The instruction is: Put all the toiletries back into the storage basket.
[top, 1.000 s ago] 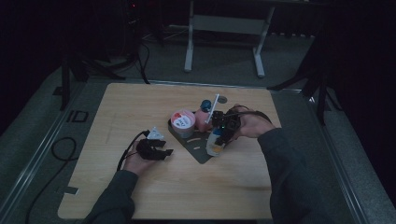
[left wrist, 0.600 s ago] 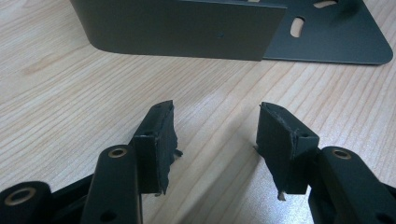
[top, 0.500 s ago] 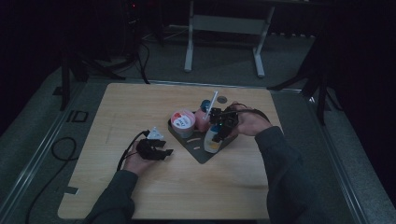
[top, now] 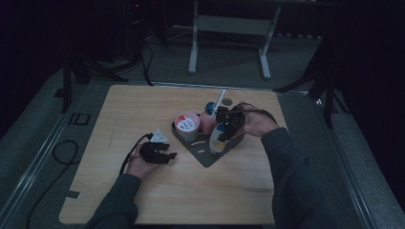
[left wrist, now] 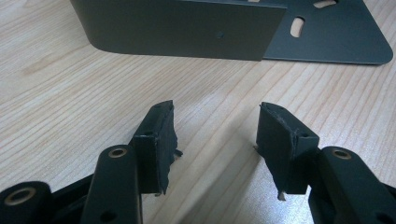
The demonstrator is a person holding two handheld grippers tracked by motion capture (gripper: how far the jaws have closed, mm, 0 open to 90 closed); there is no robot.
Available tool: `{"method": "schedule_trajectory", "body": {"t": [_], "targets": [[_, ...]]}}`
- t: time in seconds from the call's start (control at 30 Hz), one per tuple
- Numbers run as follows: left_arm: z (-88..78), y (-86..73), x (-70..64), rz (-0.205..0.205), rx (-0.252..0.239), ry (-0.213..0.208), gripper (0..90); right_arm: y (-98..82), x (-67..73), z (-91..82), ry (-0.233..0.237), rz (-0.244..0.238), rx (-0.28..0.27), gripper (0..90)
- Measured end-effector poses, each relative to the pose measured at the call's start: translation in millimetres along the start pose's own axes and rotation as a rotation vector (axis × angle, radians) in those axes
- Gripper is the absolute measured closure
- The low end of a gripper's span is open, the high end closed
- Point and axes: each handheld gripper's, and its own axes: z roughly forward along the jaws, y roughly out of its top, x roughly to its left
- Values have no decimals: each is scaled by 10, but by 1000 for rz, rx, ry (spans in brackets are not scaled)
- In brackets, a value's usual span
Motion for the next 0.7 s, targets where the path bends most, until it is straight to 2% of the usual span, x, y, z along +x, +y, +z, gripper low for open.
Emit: {"method": "schedule_trajectory", "body": {"t": [0.7], "targets": [[0, 0, 2, -2, -1, -1, 469, 18, -175, 41, -13, 57, 17, 544]]}}
